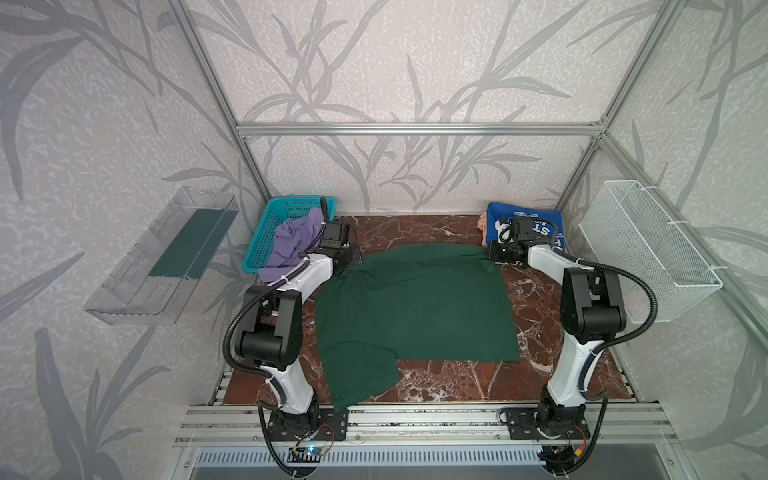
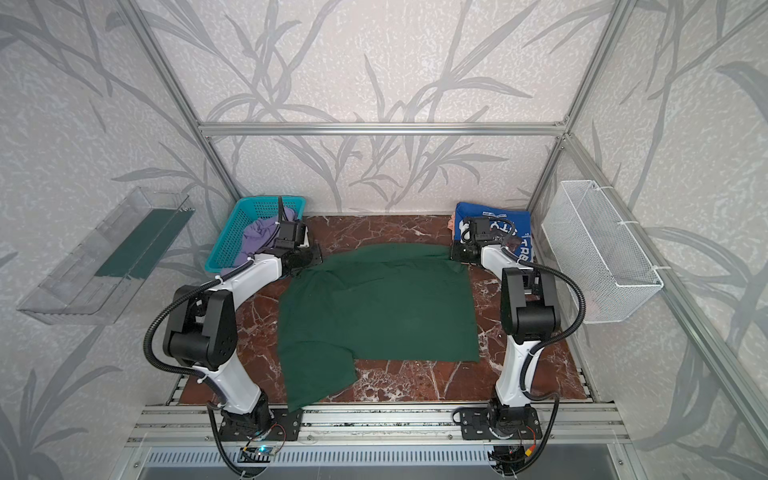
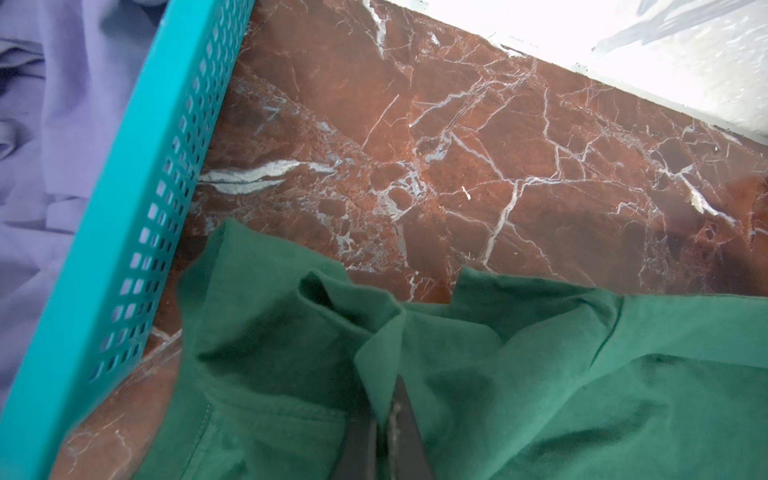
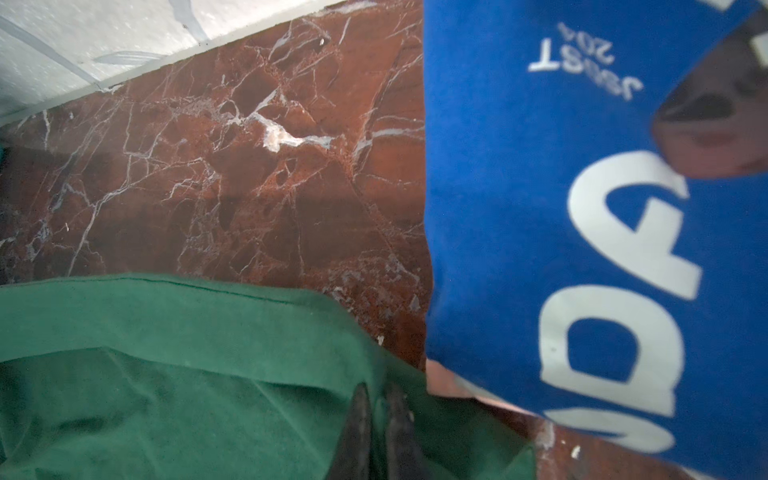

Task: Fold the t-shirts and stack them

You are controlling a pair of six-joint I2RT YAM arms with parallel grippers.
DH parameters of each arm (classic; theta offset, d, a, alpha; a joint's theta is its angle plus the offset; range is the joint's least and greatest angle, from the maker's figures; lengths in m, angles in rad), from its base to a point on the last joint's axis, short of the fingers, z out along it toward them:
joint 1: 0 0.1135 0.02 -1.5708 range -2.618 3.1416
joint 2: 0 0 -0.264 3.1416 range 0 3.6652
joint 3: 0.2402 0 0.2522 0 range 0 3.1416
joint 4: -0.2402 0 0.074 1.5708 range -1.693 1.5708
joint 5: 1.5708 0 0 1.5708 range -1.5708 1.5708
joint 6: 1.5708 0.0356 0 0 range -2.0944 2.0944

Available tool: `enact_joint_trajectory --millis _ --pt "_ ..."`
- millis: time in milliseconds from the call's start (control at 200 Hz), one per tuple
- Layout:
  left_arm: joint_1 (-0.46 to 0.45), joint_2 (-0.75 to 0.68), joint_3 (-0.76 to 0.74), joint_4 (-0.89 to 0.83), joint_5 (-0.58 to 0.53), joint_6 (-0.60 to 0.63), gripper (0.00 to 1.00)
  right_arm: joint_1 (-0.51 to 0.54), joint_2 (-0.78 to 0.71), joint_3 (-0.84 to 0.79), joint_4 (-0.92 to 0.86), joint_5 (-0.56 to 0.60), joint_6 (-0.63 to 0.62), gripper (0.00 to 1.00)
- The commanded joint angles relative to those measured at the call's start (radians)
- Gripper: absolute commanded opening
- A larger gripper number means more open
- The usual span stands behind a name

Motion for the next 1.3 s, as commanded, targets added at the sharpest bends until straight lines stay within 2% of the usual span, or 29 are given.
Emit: enact_joint_trajectory --millis 0,210,440,590,750,1065,1295 --pt "-0.002 -0.038 -0.029 0.02 -0.031 -0.014 0.03 -0.009 -0.032 0.016 0.023 -0.007 0.0 0.0" --pt "-0.002 0.021 0.048 0.023 -0.032 -0.001 0.03 -0.011 0.069 0.173 0.021 -0.013 -0.031 0.0" --pt "0.0 0.145 0.214 0.027 -0.055 0.047 0.03 -0.011 0.261 0.457 -0.039 -0.066 -0.056 0.0" --pt "0.001 0.193 0.323 -0.036 -0.049 0.069 0.03 -0.011 0.312 0.548 -0.094 -0.088 -0.083 0.0" --pt "-0.001 0.153 0.286 -0.036 -0.034 0.046 0.03 -0.011 0.215 0.407 -0.023 -0.058 -0.123 0.0" --pt "-0.01 0.005 0.04 0.066 -0.033 -0.013 0.03 -0.011 0.025 0.059 0.185 -0.026 -0.161 0.0" --pt "-0.016 -0.078 -0.108 0.107 -0.052 -0.033 0.03 -0.011 -0.038 -0.07 0.276 -0.027 -0.163 0.0"
